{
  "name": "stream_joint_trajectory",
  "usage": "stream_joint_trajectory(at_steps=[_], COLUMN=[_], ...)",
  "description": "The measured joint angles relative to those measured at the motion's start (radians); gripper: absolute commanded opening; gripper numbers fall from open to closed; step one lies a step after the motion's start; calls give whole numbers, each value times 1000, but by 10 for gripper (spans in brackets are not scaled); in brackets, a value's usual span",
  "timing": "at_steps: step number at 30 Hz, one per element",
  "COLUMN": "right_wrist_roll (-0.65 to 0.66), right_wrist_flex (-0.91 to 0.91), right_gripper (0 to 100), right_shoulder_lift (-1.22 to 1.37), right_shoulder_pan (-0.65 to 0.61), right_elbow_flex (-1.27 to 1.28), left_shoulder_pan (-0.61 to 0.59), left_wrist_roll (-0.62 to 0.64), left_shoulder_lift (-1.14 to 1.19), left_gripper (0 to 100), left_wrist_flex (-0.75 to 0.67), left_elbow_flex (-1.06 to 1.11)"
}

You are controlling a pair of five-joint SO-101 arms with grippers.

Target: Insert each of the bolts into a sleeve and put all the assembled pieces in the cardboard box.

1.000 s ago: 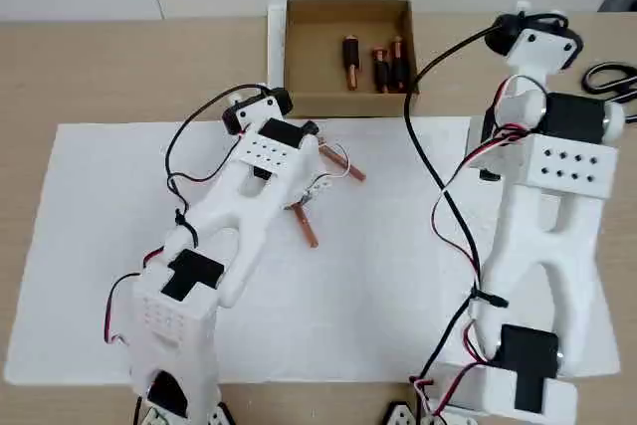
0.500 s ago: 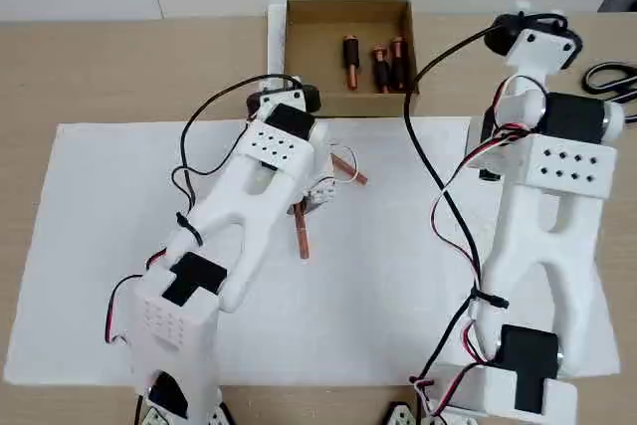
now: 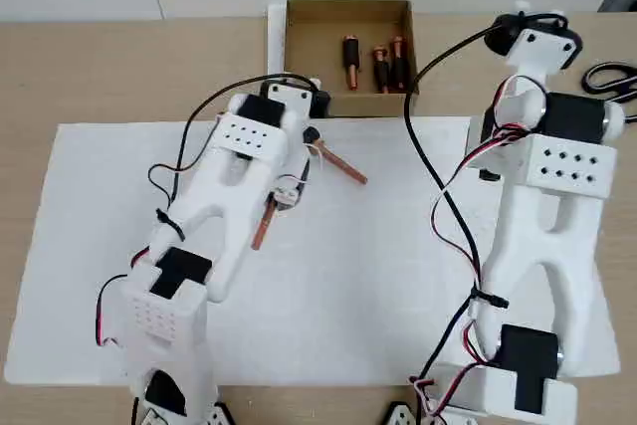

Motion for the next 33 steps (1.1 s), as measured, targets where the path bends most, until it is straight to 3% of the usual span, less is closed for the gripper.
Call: stream_joint_trajectory(at_steps=[12, 24, 33], right_wrist_roll=[0, 0, 0], right_wrist_flex=[0, 0, 0], right_gripper=[4, 4, 4], right_shoulder_lift=[0, 0, 0], right_shoulder_pan=[0, 0, 0], right_elbow_flex=[0, 0, 0], left_shoulder_pan=[-6, 8, 107], left_wrist_roll=[-164, -605, -683], left_shoulder_lift=[0, 0, 0], left_gripper=[6, 6, 6], left_wrist_flex=[25, 129, 129], left_elbow_flex=[0, -2, -2])
